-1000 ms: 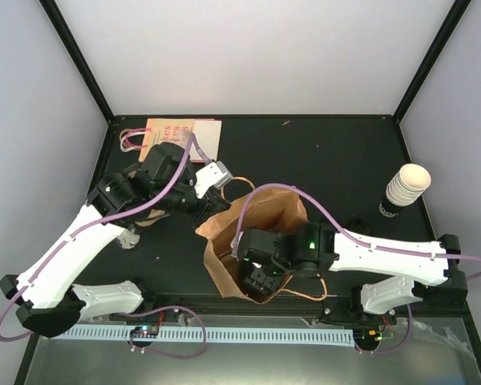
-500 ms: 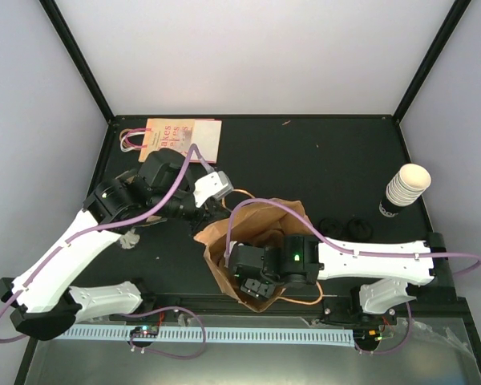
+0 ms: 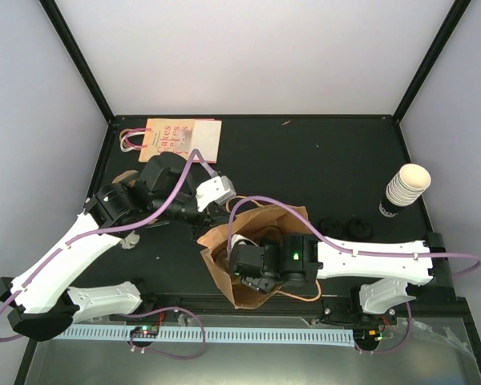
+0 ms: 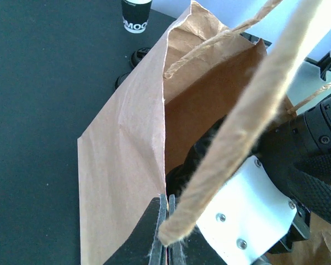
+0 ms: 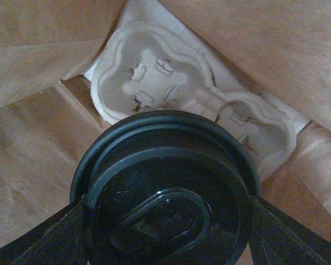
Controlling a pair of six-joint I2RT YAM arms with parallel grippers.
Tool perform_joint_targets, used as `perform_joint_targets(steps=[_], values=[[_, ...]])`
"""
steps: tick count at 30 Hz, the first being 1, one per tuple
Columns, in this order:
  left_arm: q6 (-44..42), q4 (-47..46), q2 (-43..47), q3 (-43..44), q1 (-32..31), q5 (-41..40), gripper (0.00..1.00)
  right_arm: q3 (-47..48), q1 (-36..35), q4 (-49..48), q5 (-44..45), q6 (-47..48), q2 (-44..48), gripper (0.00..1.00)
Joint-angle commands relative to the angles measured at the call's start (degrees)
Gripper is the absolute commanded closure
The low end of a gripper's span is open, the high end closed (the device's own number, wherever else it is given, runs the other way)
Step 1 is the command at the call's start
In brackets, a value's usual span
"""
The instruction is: Pack the takeout coffee
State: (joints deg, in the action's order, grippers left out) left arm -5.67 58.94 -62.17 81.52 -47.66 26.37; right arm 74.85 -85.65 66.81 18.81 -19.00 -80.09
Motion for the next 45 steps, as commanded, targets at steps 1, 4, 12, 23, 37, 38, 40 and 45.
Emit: perform_joint_targets(steps=[1,4,12,23,37,38,40,45], values=[[-0.9,-3.4,1.1,1.1,-0.4,-2.3,0.98,2.3,2.8,-0.2,-1.5,-2.7,-0.3,0.40],[-0.6,-3.4,1.1,1.5,-0.6,-5.4,0.99,3.7,4.8,0.3,-3.4,-5.0,-0.9,0.41],[1.0,-4.9,1.5,1.6,-0.5,-10.1,0.98,4.5,9.7,-1.3,-6.2,-15.3,-0.3,0.43],[4.2,-9.9,2.8,-2.4,-1.7,-8.7,0.98,3.7,11.4,-6.6,-7.1,-27.5,-0.8,0.44],[4.8,-10.3,2.0,-2.9,-2.7,-10.8,0.97,4.2,11.9,-3.1,-2.1,-25.1,1.4,0.44],[4.8,-10.3,2.0,-2.7,-2.7,-10.9,0.96,4.1,11.9,-3.1,-2.2,-24.2,1.6,0.44],[4.9,-10.2,1.9,-2.7,-2.7,-11.0,0.93,3.1,11.9,-5.0,-4.7,-20.4,2.0,0.45],[5.7,-10.5,2.3,-2.7,-2.7,-11.7,0.91,0.5,11.8,-5.3,-3.9,-14.6,1.9,0.46]])
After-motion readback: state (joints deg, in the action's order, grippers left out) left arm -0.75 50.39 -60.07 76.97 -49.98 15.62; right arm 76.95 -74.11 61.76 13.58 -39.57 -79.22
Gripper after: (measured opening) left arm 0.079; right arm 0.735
